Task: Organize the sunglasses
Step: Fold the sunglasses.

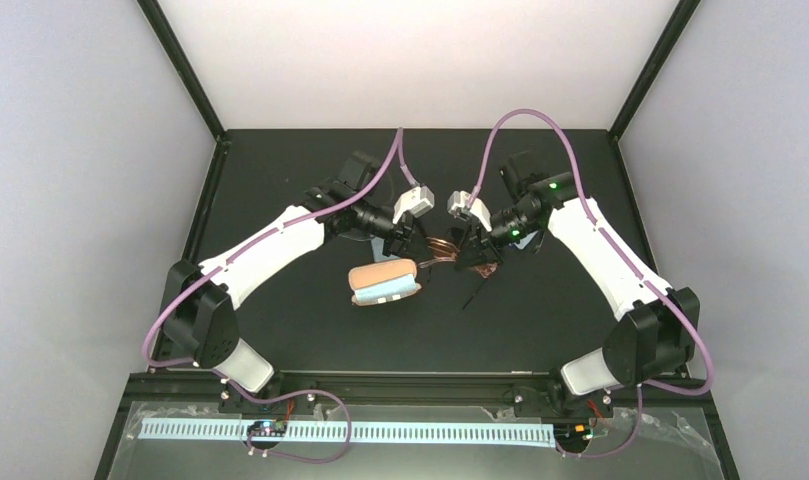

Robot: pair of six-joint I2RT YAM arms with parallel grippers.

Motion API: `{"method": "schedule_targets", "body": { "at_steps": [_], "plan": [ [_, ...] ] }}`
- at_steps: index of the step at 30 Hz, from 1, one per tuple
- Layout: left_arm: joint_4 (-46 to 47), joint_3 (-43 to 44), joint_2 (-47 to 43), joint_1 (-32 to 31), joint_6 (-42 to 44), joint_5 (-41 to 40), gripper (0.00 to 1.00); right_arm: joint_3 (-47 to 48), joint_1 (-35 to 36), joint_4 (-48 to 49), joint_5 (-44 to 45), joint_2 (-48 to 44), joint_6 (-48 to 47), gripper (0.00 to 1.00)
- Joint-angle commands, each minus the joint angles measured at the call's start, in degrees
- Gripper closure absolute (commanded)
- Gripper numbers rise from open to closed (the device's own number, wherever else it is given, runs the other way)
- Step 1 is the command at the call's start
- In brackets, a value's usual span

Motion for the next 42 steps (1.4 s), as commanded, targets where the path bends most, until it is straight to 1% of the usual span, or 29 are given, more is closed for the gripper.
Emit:
{"method": "schedule_targets", "body": {
  "at_steps": [1,8,16,23,25,28,31,36,39,42],
  "plan": [
    [0.2,0.4,0.5,0.1,-0.1,2.3,0.67,-2.0,0.2,-0.4,1.8,-1.8,-1.5,0.82],
    [-2.2,-0.1,-0.8,0.6,3.4,1.1,0.61,-3.6,0.0,-0.9,2.6,-2.9,-2.2,0.84],
    [-0.9,-2.2,-3.0,2.1,4.1,0.8,0.53,-4.3,-0.3,-1.0,2.9,-3.0,-2.7,0.84],
    [-0.5,-2.4,-4.5,3.6,4.2,-0.2,0.46,-4.2,-0.5,-0.5,3.1,-2.6,-1.9,0.85],
    [-0.2,-2.3,-5.1,4.1,4.4,-0.9,0.41,-3.8,-0.5,0.4,3.3,-2.4,0.3,0.85],
    [0.1,-2.2,-6.0,4.3,4.8,-3.1,0.33,-2.6,-0.4,4.0,4.3,-2.4,6.1,0.85],
    [0.8,-2.1,-6.8,4.6,4.4,-7.8,0.29,-0.8,-0.4,8.6,7.9,-2.4,13.4,0.84],
    [0.6,-1.2,-7.2,6.0,4.1,-13.5,0.26,0.3,0.0,14.3,15.5,-2.8,19.7,0.84],
    [1.0,-1.0,-8.0,5.9,5.6,-16.1,0.2,0.0,0.4,17.9,19.2,-2.7,23.9,0.84],
    [4.4,-2.8,-9.9,5.7,11.1,-16.8,0.17,1.2,0.7,18.2,19.0,-1.4,25.5,0.84]
  ]
}}
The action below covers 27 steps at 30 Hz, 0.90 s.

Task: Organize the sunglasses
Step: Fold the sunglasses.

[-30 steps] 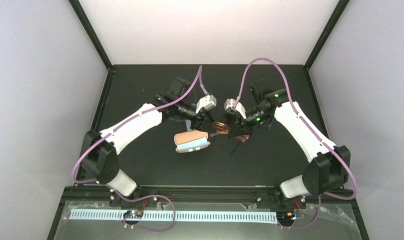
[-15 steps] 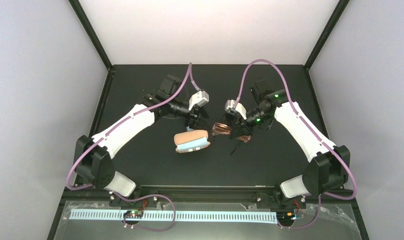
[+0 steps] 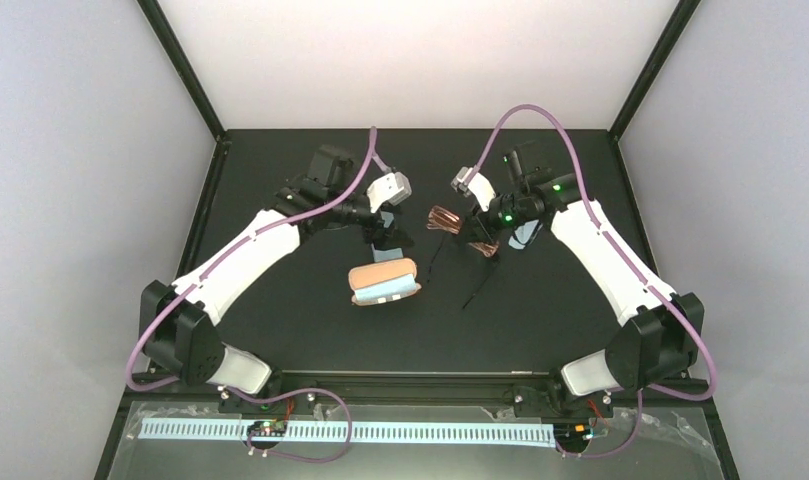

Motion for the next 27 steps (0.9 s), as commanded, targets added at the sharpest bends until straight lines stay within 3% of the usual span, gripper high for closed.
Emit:
{"method": "schedule_targets", "body": {
  "at_steps": [1,4,13,20,27],
  "plan": [
    [5.7,-1.5,-4.8,-0.1,8.8,-3.9,0.17,2.9,0.8,3.6,3.0,1.0,5.9,0.84],
    [9.2,-4.7,-8.1,-0.9,18.2,-6.0,0.14,3.7,1.3,3.1,1.2,2.2,7.1,0.84],
    [1.4,-2.0,-7.5,-9.7,44.0,-17.2,0.11,7.0,4.4,-0.2,-4.8,6.5,9.1,0.84],
    [4.8,-4.6,-7.0,-14.0,47.7,-26.1,0.07,7.5,4.8,-2.3,-11.4,8.7,8.2,0.84],
    [9.7,-6.9,-4.4,-18.6,52.2,-38.1,0.1,7.5,5.2,-4.5,-15.0,10.6,5.8,0.84]
  ]
}}
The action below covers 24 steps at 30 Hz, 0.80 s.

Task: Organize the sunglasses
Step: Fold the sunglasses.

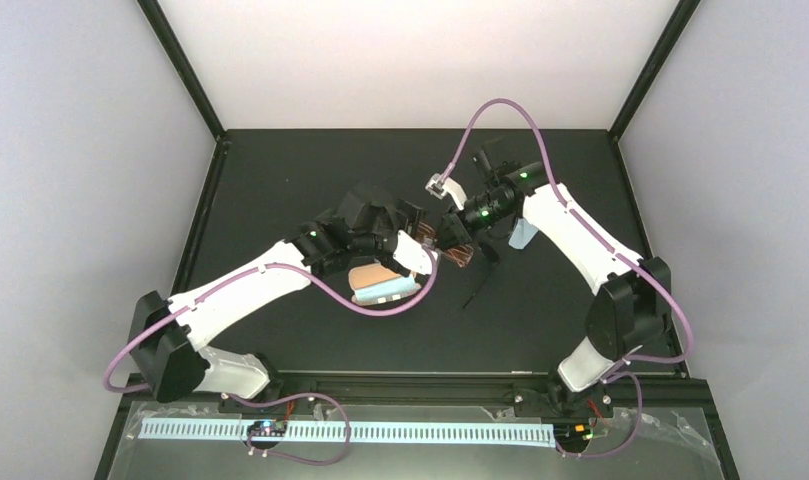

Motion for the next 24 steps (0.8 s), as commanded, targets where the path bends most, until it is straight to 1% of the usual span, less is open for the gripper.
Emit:
{"method": "schedule_targets", "body": {
  "at_steps": [1,8,12,17,23,24],
  "plan": [
    [3.8,-0.8,2.4,-2.6,4.5,-10.2,0.12,1.4,0.5,-2.0,-3.9,0.9,-1.6,0.84],
    [4.9,-2.3,2.3,-3.2,4.7,-11.0,0.24,1.1,0.5,-2.8,-4.7,1.1,-2.6,0.84],
    [4.5,-2.3,2.4,-3.3,4.4,-10.9,0.34,1.5,0.5,-3.4,-5.3,1.4,-3.0,0.84],
    [4.4,-2.3,2.4,-3.3,3.7,-11.2,0.44,1.5,0.5,-3.5,-5.8,1.3,-3.3,0.84],
    [4.4,-2.3,2.5,-3.3,2.8,-10.8,0.49,1.3,0.5,-3.6,-5.2,1.3,-3.7,0.83],
    [4.3,-2.3,2.4,-3.3,2.9,-10.7,0.52,1.3,0.5,-3.7,-5.1,1.3,-3.7,0.82]
  ]
}}
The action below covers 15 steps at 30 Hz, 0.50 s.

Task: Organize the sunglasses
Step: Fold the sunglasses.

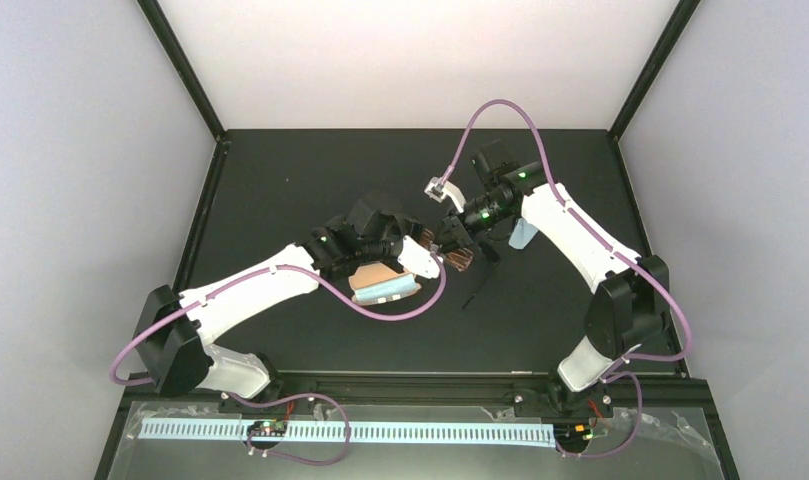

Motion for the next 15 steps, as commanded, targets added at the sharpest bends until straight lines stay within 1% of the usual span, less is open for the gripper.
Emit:
{"method": "schedule_targets", "body": {
  "at_steps": [1,7,12,15],
  "plan": [
    [1.0,-0.1,-0.1,-0.3,-0.4,-0.4,0.53,1.3,0.4,-1.2,-1.5,0.3,-0.9,0.81],
    [2.5,-2.5,-1.5,-0.3,-0.7,-0.1,0.61,1.2,0.4,-1.3,-0.3,0.1,-1.4,0.71],
    [3.6,-3.4,-2.2,-0.1,-2.5,0.4,0.64,1.0,0.1,-1.7,0.3,-0.4,-2.7,0.62],
    [4.0,-3.9,-2.5,0.1,-3.6,1.1,0.65,0.9,-0.3,-1.9,0.5,-1.1,-3.3,0.55]
  ]
}}
